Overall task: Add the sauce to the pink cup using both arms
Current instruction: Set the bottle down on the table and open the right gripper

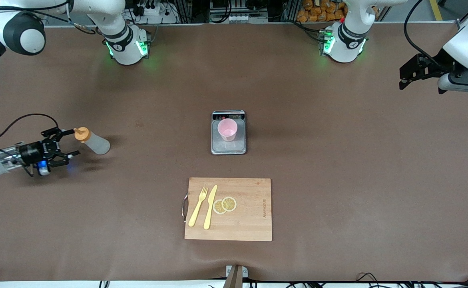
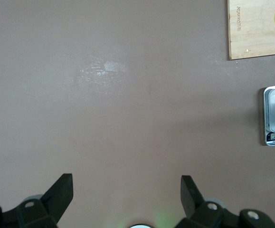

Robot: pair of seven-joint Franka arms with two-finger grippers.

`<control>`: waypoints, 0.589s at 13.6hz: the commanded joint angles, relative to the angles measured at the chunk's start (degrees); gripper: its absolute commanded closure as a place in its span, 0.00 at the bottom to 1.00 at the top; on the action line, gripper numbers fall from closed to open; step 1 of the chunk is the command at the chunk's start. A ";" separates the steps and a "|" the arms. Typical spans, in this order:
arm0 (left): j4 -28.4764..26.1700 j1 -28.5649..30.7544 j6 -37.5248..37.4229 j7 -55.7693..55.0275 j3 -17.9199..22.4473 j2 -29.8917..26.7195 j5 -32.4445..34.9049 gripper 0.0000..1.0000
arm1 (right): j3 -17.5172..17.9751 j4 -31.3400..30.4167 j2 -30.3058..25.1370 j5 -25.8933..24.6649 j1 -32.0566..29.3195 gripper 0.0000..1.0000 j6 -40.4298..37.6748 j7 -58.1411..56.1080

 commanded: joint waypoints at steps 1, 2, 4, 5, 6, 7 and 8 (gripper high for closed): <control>0.54 0.24 -0.50 1.26 -0.03 0.01 0.29 0.00 | 1.15 4.62 -1.57 -1.34 -1.40 0.00 -2.87 1.25; 0.54 0.24 -0.50 1.26 -0.03 0.01 0.29 0.00 | 1.07 6.19 -2.36 -1.51 -1.23 0.00 -3.40 1.25; 0.54 0.24 -0.50 1.26 -0.03 0.01 0.38 0.00 | 1.41 10.49 -4.37 -5.01 -0.26 0.00 -3.50 1.08; 0.54 0.32 -0.50 1.26 -0.03 0.01 0.38 0.00 | 1.50 11.74 -4.99 -5.12 0.44 0.00 -3.50 0.99; 0.54 0.33 -0.50 1.26 -0.03 0.01 0.38 0.00 | 1.50 12.62 -5.78 -5.12 1.23 0.00 -3.50 0.99; 0.63 0.41 -0.50 1.26 -0.03 0.01 0.38 0.00 | 1.50 12.97 -6.49 -5.12 2.19 0.00 -3.58 0.99; 0.54 0.41 -0.50 1.26 -0.03 0.01 0.38 0.00 | 1.42 12.98 -7.97 -5.29 3.25 0.00 -3.58 0.99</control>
